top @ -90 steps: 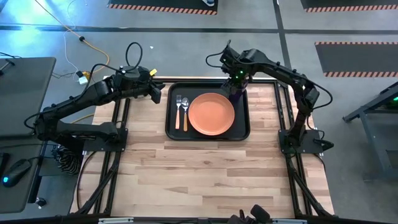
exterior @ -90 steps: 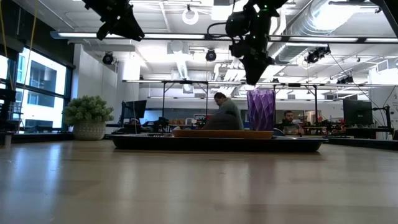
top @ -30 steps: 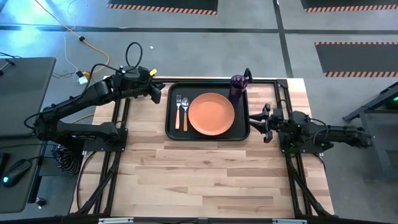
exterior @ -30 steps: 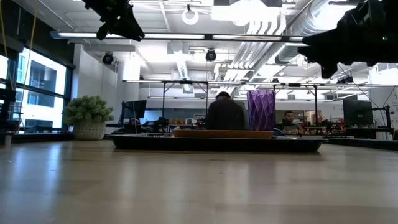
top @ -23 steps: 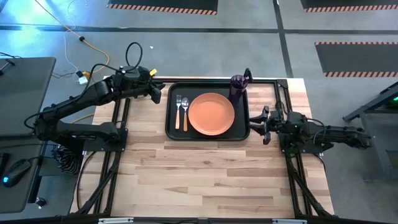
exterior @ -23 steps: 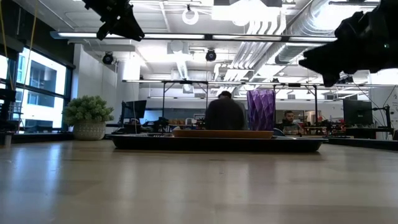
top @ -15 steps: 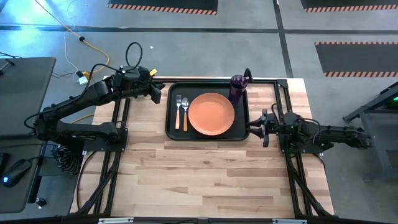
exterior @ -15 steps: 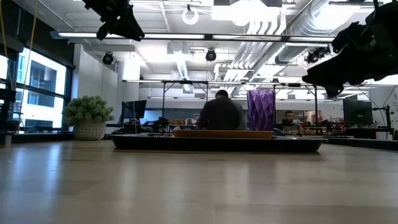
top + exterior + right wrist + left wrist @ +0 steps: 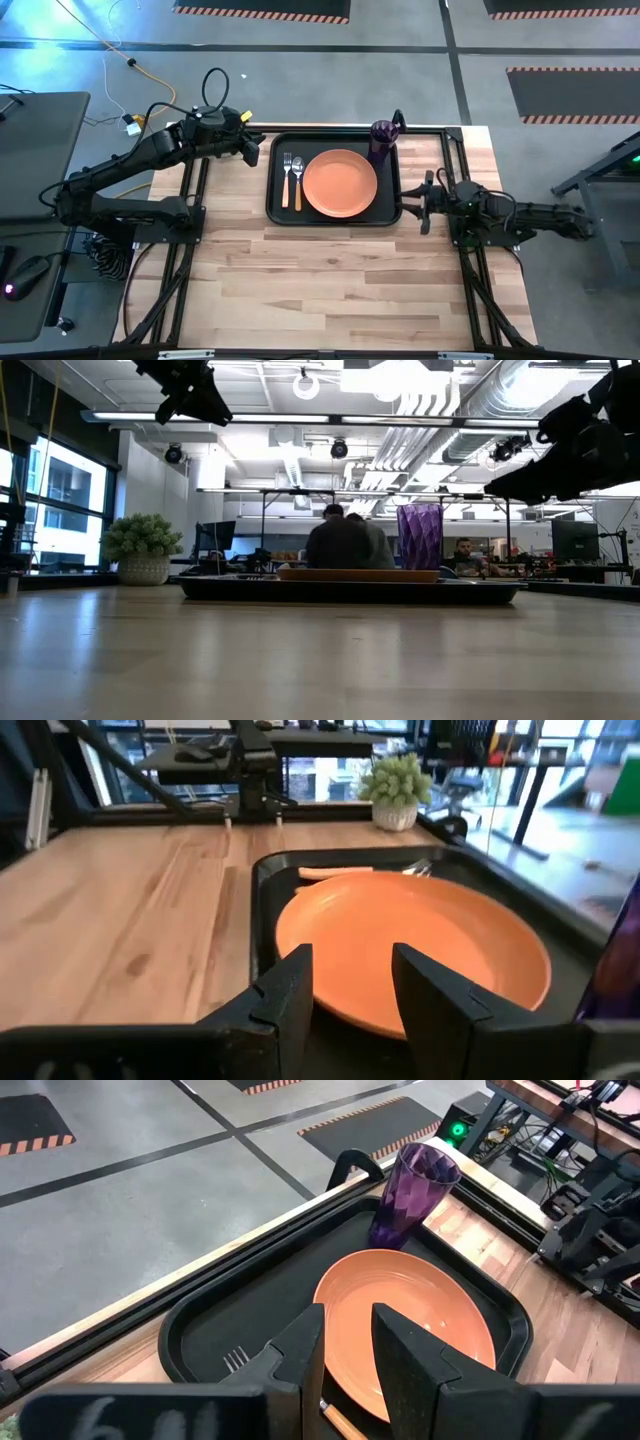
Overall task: Pick and place plate/cup/fork/spoon on tray
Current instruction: Return to Home Position
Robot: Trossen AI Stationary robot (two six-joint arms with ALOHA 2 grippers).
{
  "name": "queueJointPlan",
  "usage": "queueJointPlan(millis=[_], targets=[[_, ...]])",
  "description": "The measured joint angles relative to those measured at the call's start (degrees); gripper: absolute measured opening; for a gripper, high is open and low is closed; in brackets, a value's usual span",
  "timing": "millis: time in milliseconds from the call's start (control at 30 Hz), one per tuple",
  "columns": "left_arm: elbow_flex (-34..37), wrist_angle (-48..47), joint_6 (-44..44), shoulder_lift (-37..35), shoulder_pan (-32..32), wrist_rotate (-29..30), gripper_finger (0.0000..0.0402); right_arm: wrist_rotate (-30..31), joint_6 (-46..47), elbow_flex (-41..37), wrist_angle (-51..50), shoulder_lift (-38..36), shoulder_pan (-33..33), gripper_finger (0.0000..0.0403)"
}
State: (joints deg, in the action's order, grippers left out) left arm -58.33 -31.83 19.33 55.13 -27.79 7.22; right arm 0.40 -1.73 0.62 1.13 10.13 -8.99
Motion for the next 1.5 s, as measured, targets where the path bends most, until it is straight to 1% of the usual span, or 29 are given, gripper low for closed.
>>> queueJointPlan(millis=[167, 467, 633, 1033, 1500], targets=[[0.0, 0.0, 0.0, 0.0, 0.0, 0.0, 0.0076, -0.5, -5.9, 0.0, -0.6, -3.3, 0.0, 0.0129], [0.0, 0.0, 0.0, 0.0, 0.0, 0.0, 0.0076, -1.8, -7.1, 0.1, -0.6, -10.1, 0.0, 0.0129], [0.0, 0.0, 0.0, 0.0, 0.0, 0.0, 0.0076, -3.1, -4.0, 0.1, -0.5, -9.9, 0.0, 0.0129], [0.0, 0.0, 0.0, 0.0, 0.0, 0.0, 0.0076, -2.6, 1.7, 0.1, -0.5, -9.8, 0.0, 0.0129], [0.0, 0.0, 0.0, 0.0, 0.0, 0.0, 0.0076, -2.6, 1.8, 0.1, -0.5, -9.8, 0.0, 0.0129]])
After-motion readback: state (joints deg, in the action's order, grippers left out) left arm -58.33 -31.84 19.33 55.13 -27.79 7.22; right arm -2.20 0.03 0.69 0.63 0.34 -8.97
